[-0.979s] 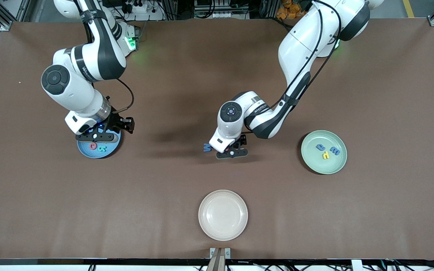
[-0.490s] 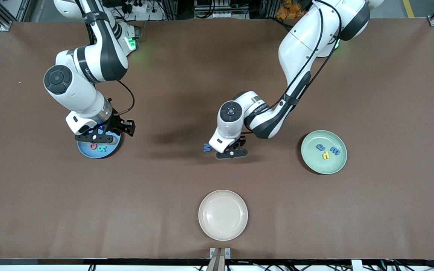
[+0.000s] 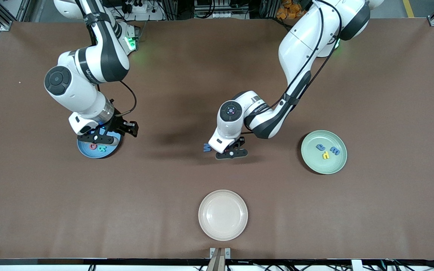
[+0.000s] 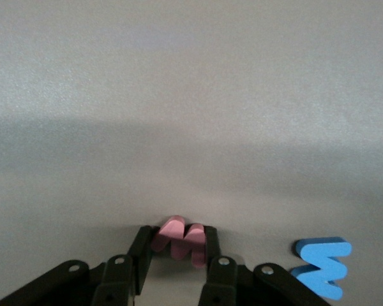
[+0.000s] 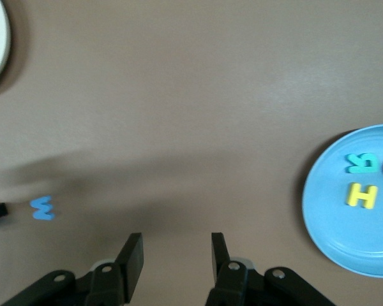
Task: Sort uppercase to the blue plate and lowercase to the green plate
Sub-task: 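Place the pink m on the green plate while the right gripper grasps blue M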
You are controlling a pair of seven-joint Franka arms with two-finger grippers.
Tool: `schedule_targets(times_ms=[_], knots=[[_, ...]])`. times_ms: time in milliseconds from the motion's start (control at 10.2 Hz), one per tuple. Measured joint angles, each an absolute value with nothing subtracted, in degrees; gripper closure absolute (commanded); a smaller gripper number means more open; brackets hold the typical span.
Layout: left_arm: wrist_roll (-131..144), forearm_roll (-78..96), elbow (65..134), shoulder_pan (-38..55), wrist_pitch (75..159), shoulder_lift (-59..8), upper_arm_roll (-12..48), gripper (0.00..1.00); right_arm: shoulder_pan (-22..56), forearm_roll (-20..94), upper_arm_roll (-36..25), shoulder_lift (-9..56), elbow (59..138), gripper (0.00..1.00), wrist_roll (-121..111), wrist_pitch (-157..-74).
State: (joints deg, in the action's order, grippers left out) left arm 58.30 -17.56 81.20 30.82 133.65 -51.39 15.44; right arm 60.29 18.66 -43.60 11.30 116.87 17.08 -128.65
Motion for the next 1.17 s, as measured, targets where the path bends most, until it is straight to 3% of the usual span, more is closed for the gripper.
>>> schedule_targets(times_ms=[196, 490, 685, 1077, 1175], knots=[[58.4, -17.6, 80.7, 29.7, 133.1, -50.7, 15.0, 1.0, 62.5, 19.1, -42.6, 13.0, 116.9, 0.46, 22.5, -131.9], [56.1, -17.6, 82.3, 23.4, 125.4, -47.7, 14.7, 1.0, 63.2, 19.1, -37.1, 16.3, 116.9, 0.46, 29.4, -137.5], [50.5, -17.6, 89.0, 17.8, 124.2, -42.9, 14.9, 1.0, 63.5, 19.1, -32.5, 19.6, 115.3, 0.43, 32.2, -139.5], [36.7, -17.6, 103.8, 6.9, 123.6, -30.4, 15.0, 1.0, 66.6, 19.0, -29.2, 30.7, 103.2, 0.44, 35.3, -135.4], [33.7, -17.6, 105.5, 4.5, 123.4, -29.1, 14.9, 0.66, 66.6, 19.0, -29.2, 33.5, 100.2, 0.46, 35.6, -134.9]])
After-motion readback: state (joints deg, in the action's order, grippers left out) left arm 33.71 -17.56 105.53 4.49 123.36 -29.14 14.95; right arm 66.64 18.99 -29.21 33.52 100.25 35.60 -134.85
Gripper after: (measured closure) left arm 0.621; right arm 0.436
